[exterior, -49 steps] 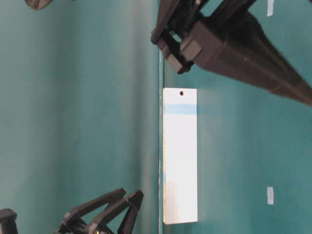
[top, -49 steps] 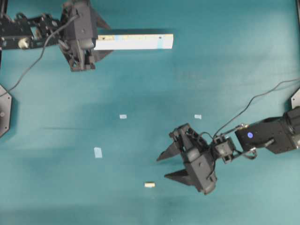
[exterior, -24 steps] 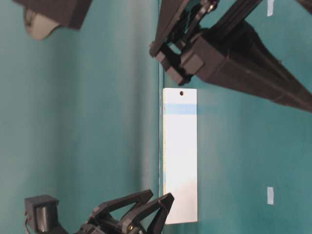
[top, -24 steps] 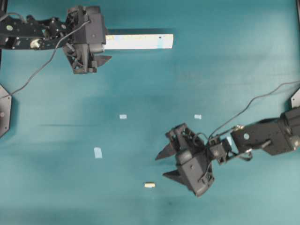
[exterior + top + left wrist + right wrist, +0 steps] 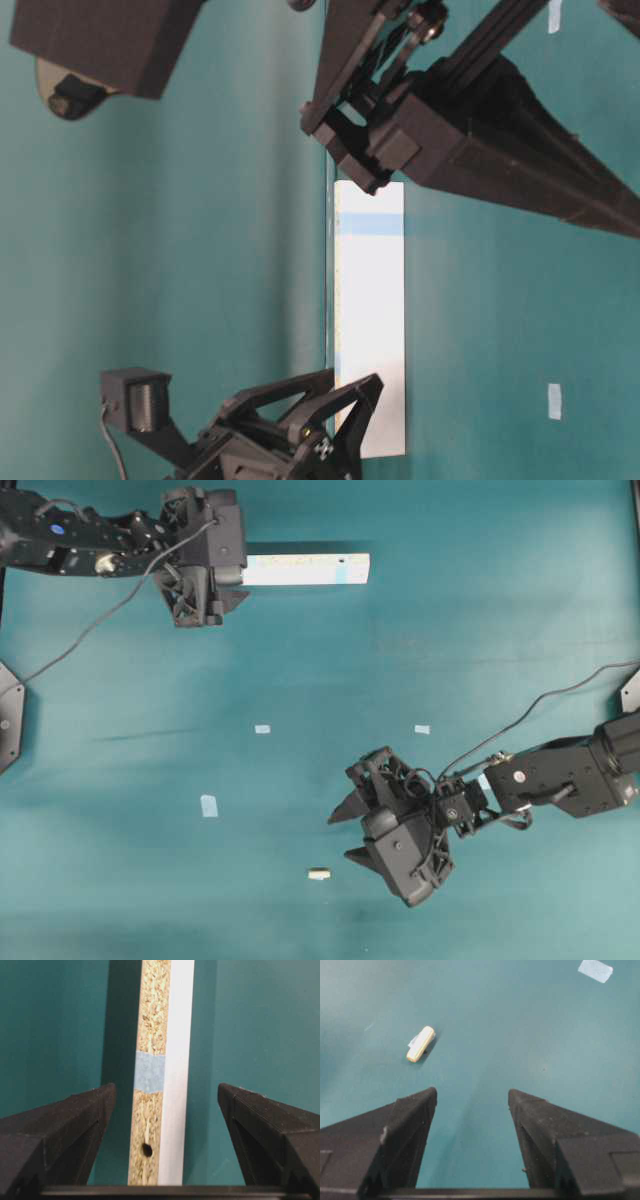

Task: Move the wooden board into place and insert the rod into its hole.
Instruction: 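Lower the left gripper over the white board's end and close on it, then drag the white board with the left gripper toward the table center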

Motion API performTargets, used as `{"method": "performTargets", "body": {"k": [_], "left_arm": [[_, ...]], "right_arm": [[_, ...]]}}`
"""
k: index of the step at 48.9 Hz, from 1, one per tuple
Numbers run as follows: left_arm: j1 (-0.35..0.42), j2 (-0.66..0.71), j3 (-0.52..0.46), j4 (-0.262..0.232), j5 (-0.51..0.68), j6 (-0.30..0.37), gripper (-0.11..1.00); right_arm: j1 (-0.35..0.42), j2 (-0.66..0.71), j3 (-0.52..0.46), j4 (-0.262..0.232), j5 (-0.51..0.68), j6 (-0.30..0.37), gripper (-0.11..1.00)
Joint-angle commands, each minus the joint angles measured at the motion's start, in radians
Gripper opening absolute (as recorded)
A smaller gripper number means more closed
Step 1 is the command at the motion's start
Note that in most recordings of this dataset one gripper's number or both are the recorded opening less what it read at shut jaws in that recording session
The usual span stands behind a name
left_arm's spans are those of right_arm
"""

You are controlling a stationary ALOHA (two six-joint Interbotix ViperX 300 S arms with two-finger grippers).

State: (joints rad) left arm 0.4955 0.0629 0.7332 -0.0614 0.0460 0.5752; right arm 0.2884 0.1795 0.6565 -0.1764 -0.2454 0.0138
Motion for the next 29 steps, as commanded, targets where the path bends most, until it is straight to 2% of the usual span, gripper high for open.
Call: {"method": "performTargets", "body": {"k": [1,29], "left_arm": [[0.008,0.008,-0.026,0.002,-0.043,0.006,0.90],[0.026,0.115,-0.051,0.002,-0.101,0.006,0.89]], "right_arm": [[0.006,-0.034,-0.017,-0.002,-0.002,0.002,0.70],[0.011,-0.058,-0.017,0.000,0.040,0.002,0.70]]}}
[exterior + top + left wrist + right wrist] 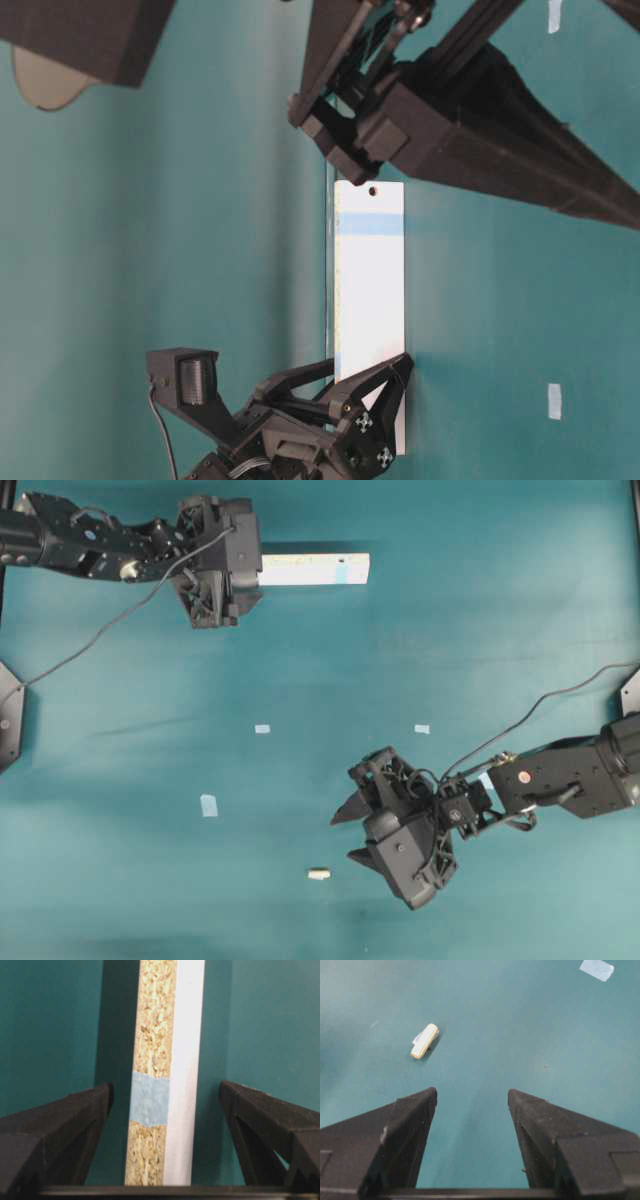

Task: Move the wooden board into place and insert the rod into its hole.
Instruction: 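Drag the white board with the left gripper toward the table center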

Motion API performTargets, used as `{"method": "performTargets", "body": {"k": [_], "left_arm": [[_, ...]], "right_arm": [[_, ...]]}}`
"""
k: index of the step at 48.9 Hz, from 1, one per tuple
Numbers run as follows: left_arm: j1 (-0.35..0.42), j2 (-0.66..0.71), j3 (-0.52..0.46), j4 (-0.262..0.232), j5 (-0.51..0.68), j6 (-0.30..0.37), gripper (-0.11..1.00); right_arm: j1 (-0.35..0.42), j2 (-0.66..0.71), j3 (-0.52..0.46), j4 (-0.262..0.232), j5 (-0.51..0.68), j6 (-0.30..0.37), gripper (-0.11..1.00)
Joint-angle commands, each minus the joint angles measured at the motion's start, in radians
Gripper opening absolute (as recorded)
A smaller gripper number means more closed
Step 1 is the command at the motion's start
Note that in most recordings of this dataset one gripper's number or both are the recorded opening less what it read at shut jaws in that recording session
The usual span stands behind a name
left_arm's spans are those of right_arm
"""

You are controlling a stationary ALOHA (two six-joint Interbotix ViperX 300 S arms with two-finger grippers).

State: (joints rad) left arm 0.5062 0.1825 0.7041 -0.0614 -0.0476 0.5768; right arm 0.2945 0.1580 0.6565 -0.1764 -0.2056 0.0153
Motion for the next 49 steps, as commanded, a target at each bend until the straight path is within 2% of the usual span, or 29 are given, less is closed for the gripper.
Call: {"method": "performTargets", "body": {"k": [1,4,6,12,17,28,39,44,49], "left_arm": [[0.017,-0.003,-0.023,0.002,-0.008,0.005,0.88],[0.014,0.003,-0.029,0.003,-0.009,0.005,0.83],[0.015,0.008,-0.034,0.002,-0.009,0.005,0.75],[0.011,0.025,-0.037,0.002,-0.011,0.005,0.43],[0.002,0.025,-0.032,0.002,-0.009,0.003,0.21],[-0.023,-0.028,-0.034,0.000,0.009,-0.011,0.21],[-0.114,-0.140,-0.075,-0.003,0.135,-0.038,0.21],[-0.164,-0.163,-0.091,-0.006,0.161,-0.083,0.21],[-0.209,-0.169,-0.100,-0.008,0.161,-0.170,0.21]], "right_arm": [[0.005,-0.035,-0.017,0.000,0.000,0.000,0.70],[0.005,-0.035,-0.017,-0.002,0.000,0.000,0.70],[0.003,-0.035,-0.017,0.000,0.000,0.000,0.70],[0.005,-0.037,-0.017,0.000,0.009,0.000,0.70],[0.005,-0.040,-0.017,0.000,0.025,0.000,0.70],[0.005,-0.038,-0.014,0.000,0.040,0.000,0.70],[0.005,-0.038,-0.012,0.000,0.041,0.000,0.70],[0.005,-0.038,-0.012,-0.002,0.041,-0.002,0.70],[0.005,-0.040,-0.011,-0.002,0.041,-0.002,0.70]]}}
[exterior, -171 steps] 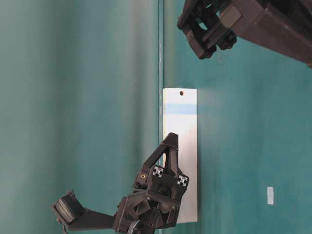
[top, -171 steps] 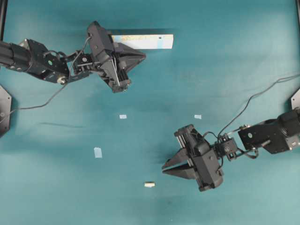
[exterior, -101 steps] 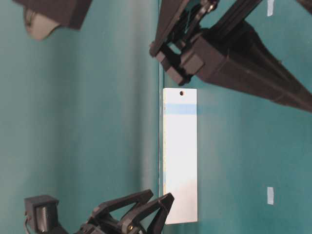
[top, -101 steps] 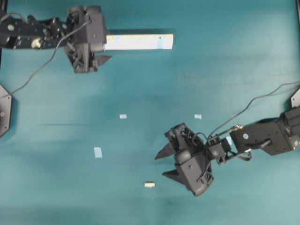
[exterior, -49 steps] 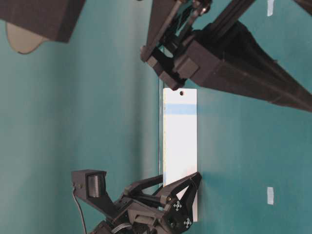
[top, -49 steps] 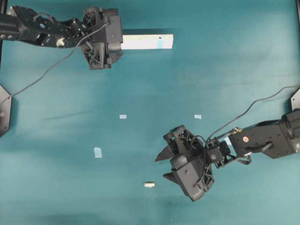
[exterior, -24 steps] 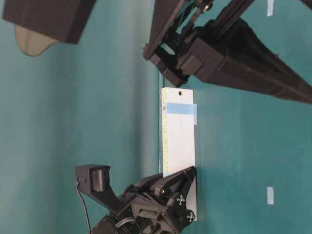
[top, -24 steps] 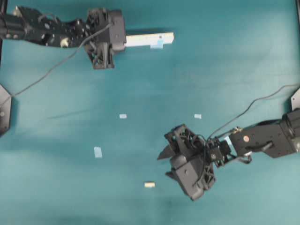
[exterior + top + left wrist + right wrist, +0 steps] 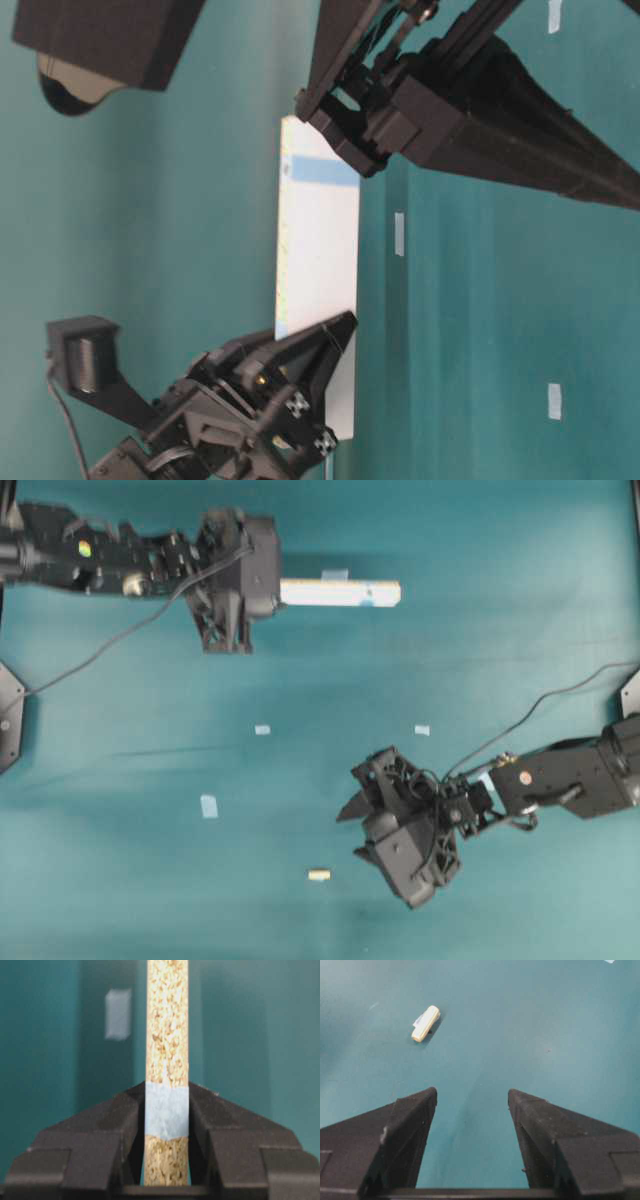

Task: Move the wooden board into place and insert the rod into its hole.
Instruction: 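Drag the white board with the left gripper toward the table center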

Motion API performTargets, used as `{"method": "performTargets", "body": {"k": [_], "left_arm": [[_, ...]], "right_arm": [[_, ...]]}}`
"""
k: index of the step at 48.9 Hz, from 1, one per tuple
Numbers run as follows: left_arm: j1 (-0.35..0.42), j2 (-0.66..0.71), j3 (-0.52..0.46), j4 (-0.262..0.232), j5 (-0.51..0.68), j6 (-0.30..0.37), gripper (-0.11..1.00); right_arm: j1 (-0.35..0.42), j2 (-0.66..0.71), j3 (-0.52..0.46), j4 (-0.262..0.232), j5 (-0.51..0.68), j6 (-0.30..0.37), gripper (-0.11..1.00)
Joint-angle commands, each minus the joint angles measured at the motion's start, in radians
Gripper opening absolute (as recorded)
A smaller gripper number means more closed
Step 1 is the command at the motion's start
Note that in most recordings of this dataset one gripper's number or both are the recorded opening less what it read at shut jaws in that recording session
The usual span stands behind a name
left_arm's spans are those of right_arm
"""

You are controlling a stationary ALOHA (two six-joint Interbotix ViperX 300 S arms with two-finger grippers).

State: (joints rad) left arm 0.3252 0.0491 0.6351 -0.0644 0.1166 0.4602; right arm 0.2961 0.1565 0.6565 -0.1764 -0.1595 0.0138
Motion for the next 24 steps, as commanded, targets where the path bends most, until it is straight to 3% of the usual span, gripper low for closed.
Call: {"method": "performTargets", "body": {"k": [1,9,13,24], "left_arm": [[-0.035,-0.034,-0.032,-0.005,-0.003,-0.077,0.21],[-0.112,-0.012,-0.031,-0.005,-0.017,-0.299,0.21],[-0.146,0.006,-0.026,-0.003,-0.037,-0.374,0.21],[-0.253,0.080,-0.038,-0.002,-0.118,-0.414,0.21]], "right_arm": [[0.003,-0.037,-0.011,0.000,-0.005,0.000,0.70],[0.003,-0.038,-0.012,0.000,-0.005,0.000,0.70],[0.003,-0.038,-0.011,0.000,-0.005,0.000,0.70],[0.003,-0.037,-0.012,0.000,-0.005,0.000,0.70]]}}
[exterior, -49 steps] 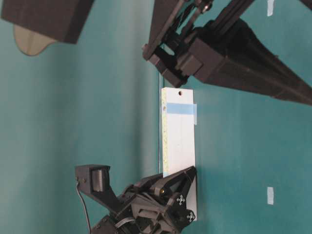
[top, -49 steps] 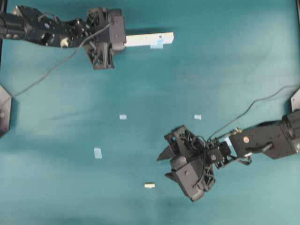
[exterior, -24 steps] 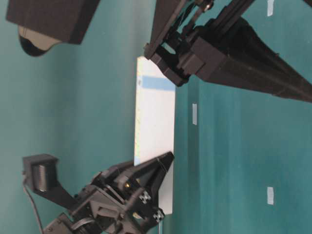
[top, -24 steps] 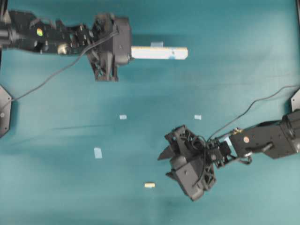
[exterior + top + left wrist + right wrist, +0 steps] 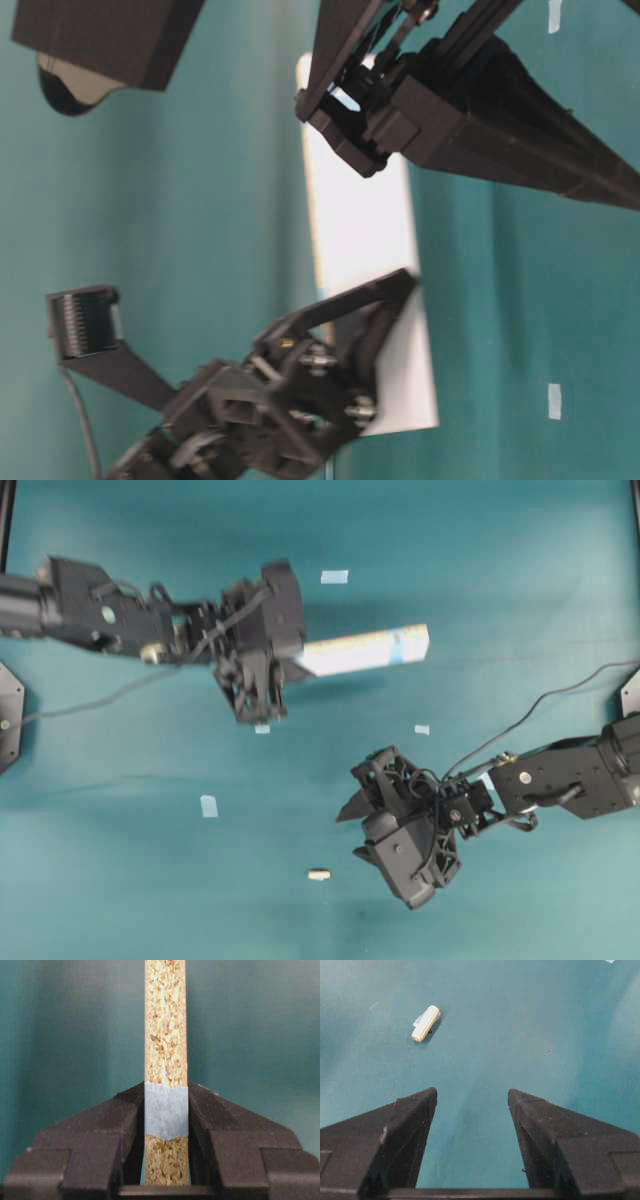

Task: Move the wooden board into place and insert the rod into its hole.
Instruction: 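Drag the white board with the left gripper toward the table center, then move the right gripper over the wooden dowel, rotating it vertical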

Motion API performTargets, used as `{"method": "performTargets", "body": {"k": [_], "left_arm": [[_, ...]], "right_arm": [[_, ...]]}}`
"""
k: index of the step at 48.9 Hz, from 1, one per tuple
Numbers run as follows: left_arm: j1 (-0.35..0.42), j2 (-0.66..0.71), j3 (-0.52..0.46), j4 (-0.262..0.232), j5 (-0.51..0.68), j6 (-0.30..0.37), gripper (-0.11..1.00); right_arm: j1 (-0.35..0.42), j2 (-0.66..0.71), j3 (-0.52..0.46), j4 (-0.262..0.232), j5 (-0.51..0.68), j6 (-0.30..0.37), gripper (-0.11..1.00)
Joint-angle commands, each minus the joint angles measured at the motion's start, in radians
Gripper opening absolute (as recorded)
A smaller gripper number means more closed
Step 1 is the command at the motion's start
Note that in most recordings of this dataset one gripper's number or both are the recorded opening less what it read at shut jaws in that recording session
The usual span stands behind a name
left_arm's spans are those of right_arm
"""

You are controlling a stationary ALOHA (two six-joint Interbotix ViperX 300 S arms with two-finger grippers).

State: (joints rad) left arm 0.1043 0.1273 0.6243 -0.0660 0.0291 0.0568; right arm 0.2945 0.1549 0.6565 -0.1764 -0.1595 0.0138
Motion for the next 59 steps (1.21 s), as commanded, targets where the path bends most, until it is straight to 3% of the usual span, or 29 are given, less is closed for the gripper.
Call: {"method": "performTargets", "body": {"k": [1,13,59], "left_arm": [[-0.044,0.012,-0.032,0.000,-0.037,-0.011,0.21],[-0.109,0.072,-0.057,0.000,-0.054,-0.012,0.21],[-0.080,0.094,-0.038,0.000,-0.081,-0.014,0.21]], "right_arm": [[0.005,-0.035,-0.012,-0.002,-0.005,0.000,0.70],[0.005,-0.035,-0.012,0.000,-0.005,0.000,0.70],[0.005,-0.035,-0.011,0.000,0.012,0.000,0.70]]}}
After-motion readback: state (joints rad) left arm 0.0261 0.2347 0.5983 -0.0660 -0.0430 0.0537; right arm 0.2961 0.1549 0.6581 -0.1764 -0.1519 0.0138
